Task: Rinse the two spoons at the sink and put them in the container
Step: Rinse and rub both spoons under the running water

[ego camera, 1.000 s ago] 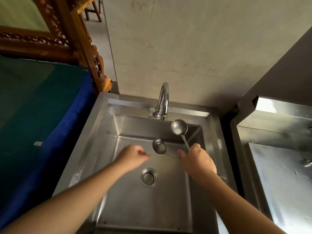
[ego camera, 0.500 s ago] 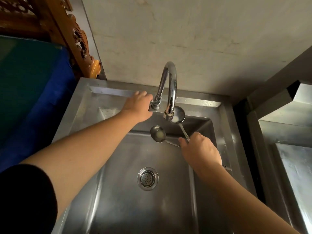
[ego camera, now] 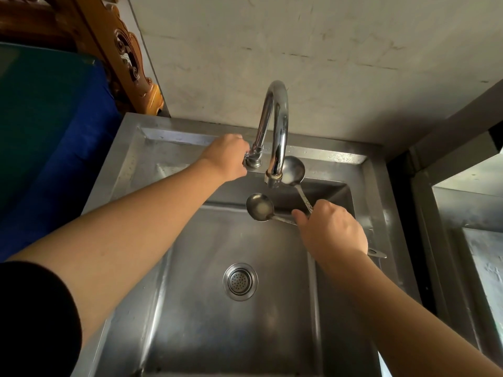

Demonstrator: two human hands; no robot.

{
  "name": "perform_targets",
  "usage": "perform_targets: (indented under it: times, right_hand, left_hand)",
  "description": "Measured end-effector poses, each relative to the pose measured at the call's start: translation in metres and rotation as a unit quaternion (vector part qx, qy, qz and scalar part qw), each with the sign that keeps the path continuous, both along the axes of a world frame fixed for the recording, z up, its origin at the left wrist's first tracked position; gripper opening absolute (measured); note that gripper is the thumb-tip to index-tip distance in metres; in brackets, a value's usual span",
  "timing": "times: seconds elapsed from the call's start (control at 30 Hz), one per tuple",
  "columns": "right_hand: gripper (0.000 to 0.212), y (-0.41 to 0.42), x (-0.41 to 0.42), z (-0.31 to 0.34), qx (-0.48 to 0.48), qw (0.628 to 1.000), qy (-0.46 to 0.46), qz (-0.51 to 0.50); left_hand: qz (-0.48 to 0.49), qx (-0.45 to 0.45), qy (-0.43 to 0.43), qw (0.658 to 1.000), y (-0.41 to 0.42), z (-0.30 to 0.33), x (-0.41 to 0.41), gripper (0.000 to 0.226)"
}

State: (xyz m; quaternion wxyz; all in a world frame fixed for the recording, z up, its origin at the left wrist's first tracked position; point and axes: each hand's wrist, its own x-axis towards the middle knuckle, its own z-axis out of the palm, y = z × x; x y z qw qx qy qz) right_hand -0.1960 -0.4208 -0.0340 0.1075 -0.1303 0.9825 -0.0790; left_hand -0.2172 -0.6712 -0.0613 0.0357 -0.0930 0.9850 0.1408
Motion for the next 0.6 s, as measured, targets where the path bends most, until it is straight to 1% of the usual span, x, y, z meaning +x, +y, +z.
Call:
perform_targets:
  times: [0.1,0.2,0.3,0.4,0.6]
  right_hand:
    - [0.046,-0.001,-0.001,0.002,0.007,1.0,0.005,0.001]
    - [0.055,-0.002,0.0,0.004,0.015,1.0,0.024,0.001]
    - [0.052,-0.002,0.0,0.004,0.006,1.0,0.029,0.001]
    - [0.048,-0.003,-0.001,0.004,0.001,1.0,0.022,-0.001]
    - [0.042,-0.004,0.004,0.007,-0.006,1.0,0.018,0.002]
  left_hand:
    - [-0.001,0.007,-0.006,1.0,0.0,0.003,-0.002,0.022]
    - [0.001,0.019,-0.013,1.0,-0.001,0.005,-0.003,0.018]
    - [0.008,0.034,-0.022,0.999,-0.001,0.008,-0.004,0.016]
    - [0.018,0.049,-0.029,0.998,-0.002,0.011,-0.005,0.006]
    - [0.018,0.074,-0.044,0.996,-0.004,0.016,-0.007,0.02]
